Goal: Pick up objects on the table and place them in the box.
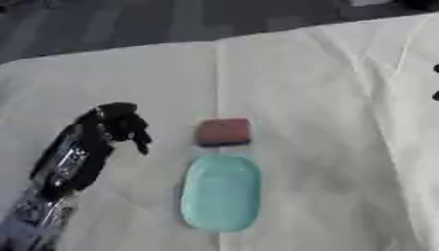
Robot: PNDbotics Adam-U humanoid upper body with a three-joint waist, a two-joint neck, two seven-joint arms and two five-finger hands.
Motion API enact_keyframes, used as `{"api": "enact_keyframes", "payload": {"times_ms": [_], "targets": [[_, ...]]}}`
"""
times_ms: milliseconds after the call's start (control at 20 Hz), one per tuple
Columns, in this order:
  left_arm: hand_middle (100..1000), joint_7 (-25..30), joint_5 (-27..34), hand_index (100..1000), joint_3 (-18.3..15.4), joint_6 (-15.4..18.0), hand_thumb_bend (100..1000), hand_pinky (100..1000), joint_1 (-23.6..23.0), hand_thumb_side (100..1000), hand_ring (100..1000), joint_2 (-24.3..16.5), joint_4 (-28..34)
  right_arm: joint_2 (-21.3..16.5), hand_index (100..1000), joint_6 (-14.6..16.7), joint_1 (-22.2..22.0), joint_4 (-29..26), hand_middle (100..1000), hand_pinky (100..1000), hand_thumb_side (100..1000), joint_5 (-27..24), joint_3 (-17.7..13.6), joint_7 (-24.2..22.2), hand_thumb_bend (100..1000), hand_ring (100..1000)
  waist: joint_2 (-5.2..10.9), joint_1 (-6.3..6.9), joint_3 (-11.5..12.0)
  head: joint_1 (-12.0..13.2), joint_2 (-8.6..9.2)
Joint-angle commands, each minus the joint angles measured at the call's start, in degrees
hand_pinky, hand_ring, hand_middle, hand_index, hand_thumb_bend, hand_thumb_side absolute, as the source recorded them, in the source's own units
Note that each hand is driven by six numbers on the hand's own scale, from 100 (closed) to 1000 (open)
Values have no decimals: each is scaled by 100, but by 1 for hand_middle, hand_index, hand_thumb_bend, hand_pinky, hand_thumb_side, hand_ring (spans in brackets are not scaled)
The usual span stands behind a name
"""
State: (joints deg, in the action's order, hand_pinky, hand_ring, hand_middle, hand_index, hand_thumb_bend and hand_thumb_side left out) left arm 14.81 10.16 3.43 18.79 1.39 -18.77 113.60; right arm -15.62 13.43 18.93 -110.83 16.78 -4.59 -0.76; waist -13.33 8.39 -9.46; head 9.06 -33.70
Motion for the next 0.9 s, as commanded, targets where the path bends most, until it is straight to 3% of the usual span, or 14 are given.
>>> {"api": "enact_keyframes", "payload": {"times_ms": [50,200,400,600,900], "targets": [[617,49,-78,846,-26,29,100,443,-19,793,588,-267,99,-262,858,63,55,37,852,406,455,44,-18,44,100,618,118,-19,-24,-99,173],[616,80,-97,846,-3,13,100,443,-15,792,588,-413,99,-423,857,101,86,163,852,407,452,94,-59,110,100,618,143,-29,-57,-101,209],[616,140,-126,849,57,-20,100,443,30,782,588,-842,99,-803,844,211,298,384,842,409,448,202,-47,211,100,614,179,-38,-103,-60,77],[616,198,-167,852,127,-93,100,436,198,759,558,-1213,99,-897,847,308,406,437,844,404,455,90,-3,308,100,610,182,-57,-151,-17,-8],[606,-618,-737,826,114,-323,100,420,595,708,552,-1773,99,-762,853,274,258,346,851,401,455,-105,-27,257,100,610,168,-88,-212,167,-234]]}}
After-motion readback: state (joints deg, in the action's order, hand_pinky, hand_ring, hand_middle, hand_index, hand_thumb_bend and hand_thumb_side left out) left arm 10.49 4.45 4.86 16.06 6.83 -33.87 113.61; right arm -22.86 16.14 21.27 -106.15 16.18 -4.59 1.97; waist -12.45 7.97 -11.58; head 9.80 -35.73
